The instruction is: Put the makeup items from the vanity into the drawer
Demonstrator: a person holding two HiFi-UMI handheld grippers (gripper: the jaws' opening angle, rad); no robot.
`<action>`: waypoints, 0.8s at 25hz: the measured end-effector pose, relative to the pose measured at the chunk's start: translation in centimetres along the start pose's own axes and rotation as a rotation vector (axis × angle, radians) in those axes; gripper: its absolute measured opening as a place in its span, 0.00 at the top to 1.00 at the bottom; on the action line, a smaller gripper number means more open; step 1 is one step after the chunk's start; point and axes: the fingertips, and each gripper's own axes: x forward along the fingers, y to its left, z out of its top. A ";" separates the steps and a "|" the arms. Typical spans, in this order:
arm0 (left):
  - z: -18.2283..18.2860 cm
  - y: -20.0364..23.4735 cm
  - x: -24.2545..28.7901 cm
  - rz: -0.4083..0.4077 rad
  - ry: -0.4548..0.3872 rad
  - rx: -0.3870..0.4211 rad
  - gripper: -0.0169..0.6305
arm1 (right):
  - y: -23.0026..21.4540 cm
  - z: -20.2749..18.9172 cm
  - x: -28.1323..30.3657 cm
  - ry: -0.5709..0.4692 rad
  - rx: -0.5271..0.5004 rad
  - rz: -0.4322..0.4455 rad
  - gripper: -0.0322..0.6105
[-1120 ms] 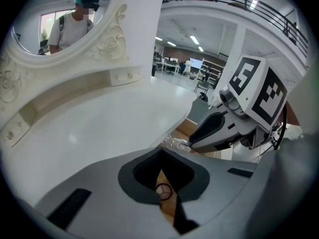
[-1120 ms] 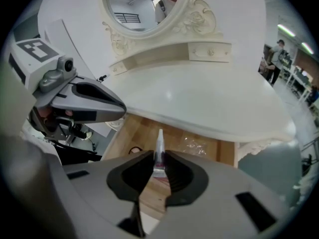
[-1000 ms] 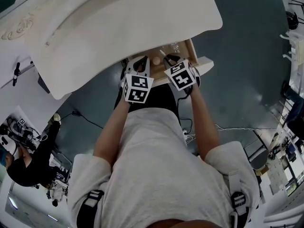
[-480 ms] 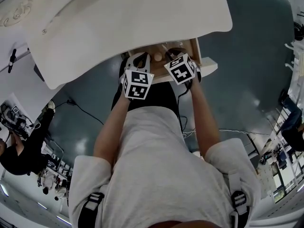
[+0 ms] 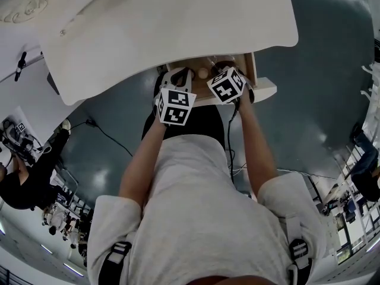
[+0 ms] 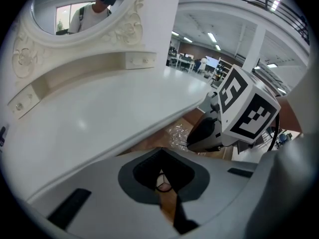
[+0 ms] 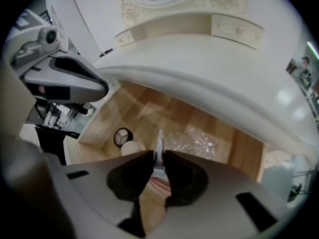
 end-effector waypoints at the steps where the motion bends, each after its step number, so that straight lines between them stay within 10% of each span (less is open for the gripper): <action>1: -0.1 0.0 0.0 0.001 0.001 -0.001 0.96 | 0.0 0.0 0.1 -0.002 0.006 0.001 0.83; 20: 0.9 -0.8 -1.5 -0.008 -0.025 -0.005 0.96 | -1.2 -0.2 -3.0 -0.114 0.146 -0.080 0.81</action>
